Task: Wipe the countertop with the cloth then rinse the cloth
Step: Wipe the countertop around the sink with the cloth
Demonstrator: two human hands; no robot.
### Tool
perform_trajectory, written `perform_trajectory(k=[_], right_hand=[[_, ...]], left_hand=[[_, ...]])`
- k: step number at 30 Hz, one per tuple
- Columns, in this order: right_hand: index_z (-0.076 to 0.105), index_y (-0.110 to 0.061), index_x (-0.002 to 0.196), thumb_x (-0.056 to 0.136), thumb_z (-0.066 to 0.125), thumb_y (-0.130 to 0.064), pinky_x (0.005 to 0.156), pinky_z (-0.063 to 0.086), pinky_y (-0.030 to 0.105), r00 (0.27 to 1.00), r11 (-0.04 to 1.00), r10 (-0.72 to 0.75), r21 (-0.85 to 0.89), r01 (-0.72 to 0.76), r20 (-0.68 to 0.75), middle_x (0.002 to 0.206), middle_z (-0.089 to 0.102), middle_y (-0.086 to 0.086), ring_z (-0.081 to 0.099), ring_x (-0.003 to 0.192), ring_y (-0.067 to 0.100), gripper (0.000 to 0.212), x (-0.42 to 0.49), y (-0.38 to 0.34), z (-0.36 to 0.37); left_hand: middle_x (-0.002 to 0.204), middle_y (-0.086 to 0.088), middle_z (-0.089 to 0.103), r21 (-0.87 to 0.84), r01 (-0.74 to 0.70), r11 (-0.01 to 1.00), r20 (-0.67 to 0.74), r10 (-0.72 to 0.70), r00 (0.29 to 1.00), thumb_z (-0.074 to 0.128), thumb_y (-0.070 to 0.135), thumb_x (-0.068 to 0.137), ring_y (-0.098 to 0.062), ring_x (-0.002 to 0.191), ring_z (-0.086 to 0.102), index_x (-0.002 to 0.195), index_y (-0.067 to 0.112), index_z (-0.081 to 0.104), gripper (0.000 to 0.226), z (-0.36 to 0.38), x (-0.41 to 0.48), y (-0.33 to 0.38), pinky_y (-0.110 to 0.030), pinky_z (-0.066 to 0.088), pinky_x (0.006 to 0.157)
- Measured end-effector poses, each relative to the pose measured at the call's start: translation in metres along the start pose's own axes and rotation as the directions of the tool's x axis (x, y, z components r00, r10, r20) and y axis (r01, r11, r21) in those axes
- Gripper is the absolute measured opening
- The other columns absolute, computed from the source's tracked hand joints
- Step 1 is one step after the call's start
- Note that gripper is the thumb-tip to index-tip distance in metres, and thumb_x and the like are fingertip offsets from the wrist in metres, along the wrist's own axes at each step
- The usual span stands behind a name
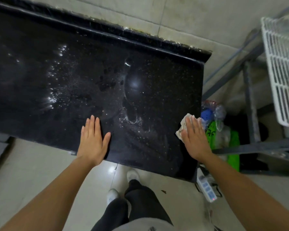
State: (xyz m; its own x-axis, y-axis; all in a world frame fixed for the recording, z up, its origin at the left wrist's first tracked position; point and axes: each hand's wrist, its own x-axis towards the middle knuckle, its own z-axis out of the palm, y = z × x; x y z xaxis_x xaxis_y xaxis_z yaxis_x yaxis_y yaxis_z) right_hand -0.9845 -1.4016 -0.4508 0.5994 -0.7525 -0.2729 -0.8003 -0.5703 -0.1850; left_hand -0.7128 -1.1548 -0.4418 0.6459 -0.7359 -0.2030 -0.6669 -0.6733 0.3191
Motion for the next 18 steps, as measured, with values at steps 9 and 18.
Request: perform_trajectory(k=[9, 18], right_hand=[[0.001, -0.016, 0.154, 0.096, -0.007, -0.052, 0.119, -0.007, 0.032, 0.998, 1.0, -0.019, 0.002, 0.019, -0.053, 0.161, -0.003, 0.003, -0.01, 0.148, 0.018, 0.068, -0.104, -0.029, 0.039], [-0.026, -0.016, 0.145, 0.068, -0.044, -0.056, 0.119, -0.012, 0.042, 0.994, 0.995, -0.096, -0.001, 0.097, 0.059, 0.154, -0.03, 0.005, -0.034, 0.14, 0.023, 0.089, -0.097, -0.129, 0.046]], left_hand=[[0.158, -0.015, -0.01, 0.036, 0.05, 0.998, 0.034, -0.052, 0.998, 0.017, 0.054, 0.093, -0.027, 0.145, -0.015, 0.151, 0.005, 0.0, 0.078, 0.002, -0.023, -0.03, -0.039, -0.007, 0.118], [0.156, -0.011, -0.023, 0.041, 0.045, 0.998, 0.116, -0.049, 0.992, 0.011, 0.059, 0.092, -0.022, 0.142, -0.025, 0.15, 0.01, -0.013, 0.079, 0.0, -0.021, -0.032, -0.036, -0.014, 0.115]])
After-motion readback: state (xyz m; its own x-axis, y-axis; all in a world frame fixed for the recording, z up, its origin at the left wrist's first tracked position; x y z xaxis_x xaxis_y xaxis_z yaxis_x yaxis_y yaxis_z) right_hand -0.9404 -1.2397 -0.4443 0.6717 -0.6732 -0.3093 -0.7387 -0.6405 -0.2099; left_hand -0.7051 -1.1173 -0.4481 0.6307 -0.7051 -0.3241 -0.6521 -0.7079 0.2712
